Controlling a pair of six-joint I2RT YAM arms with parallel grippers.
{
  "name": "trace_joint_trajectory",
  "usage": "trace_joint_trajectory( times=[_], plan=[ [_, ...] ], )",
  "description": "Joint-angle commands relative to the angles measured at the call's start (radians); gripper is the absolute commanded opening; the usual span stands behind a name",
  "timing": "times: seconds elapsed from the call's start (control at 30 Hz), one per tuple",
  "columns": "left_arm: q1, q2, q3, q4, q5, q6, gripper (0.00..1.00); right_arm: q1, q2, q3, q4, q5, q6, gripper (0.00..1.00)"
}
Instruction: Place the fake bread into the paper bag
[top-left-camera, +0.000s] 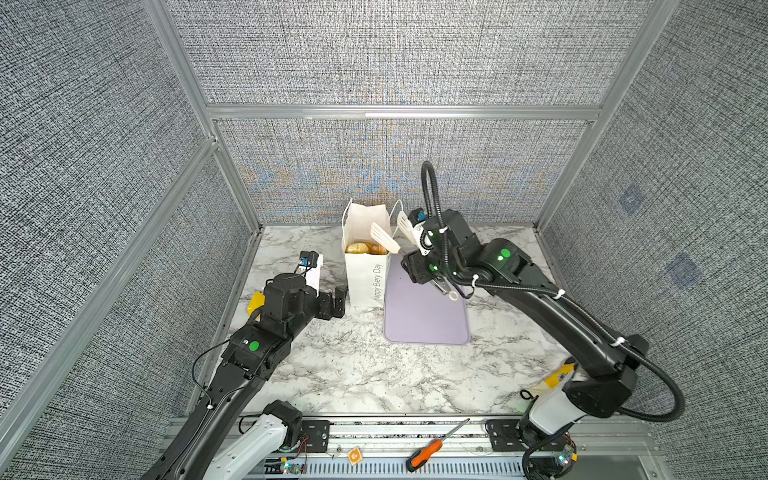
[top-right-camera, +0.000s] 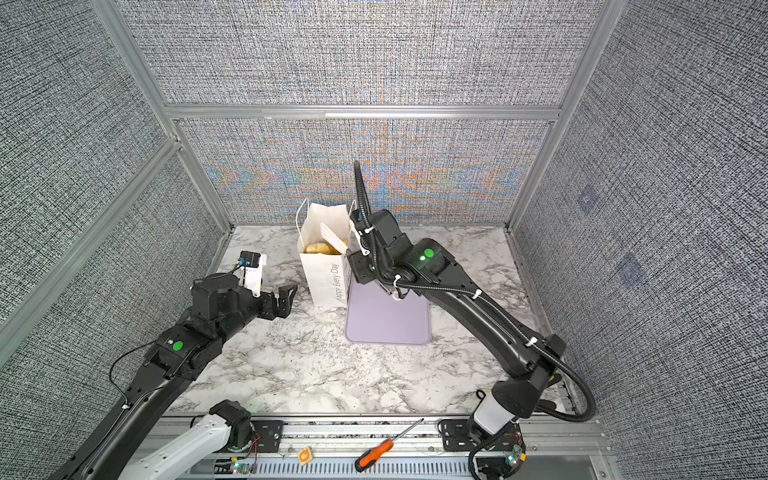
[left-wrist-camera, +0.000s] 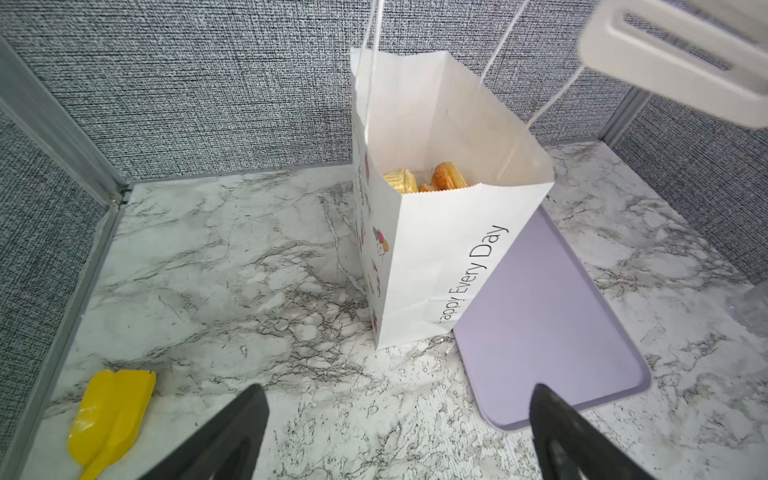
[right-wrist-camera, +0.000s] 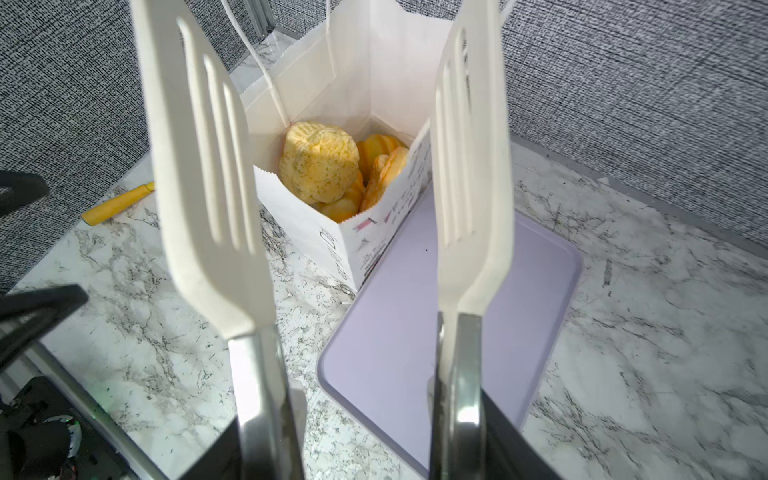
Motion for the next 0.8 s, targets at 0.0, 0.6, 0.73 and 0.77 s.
trace_joint_trajectory(
  times=[0.0,0.6,0.73,0.77],
  plan=[
    [0.002,-0.010,-0.015,0.019,-0.107,-0.036,0.99,-0.005,-0.089,-0.085,0.039,0.091,-0.009,0.62],
    [0.008,-0.028,-0.247,0.147,-0.454,-0.141,0.99,-0.562,-0.355,-1.029,0.550,0.042,0.047,0.65],
    [0.012,-0.031,-0.286,0.171,-0.475,-0.155,0.99,-0.617,-0.251,-1.035,0.614,-0.011,0.040,0.65],
    [0.011,-0.032,-0.294,0.176,-0.479,-0.159,0.99,-0.630,-0.220,-1.027,0.619,-0.024,0.039,0.65]
  ],
)
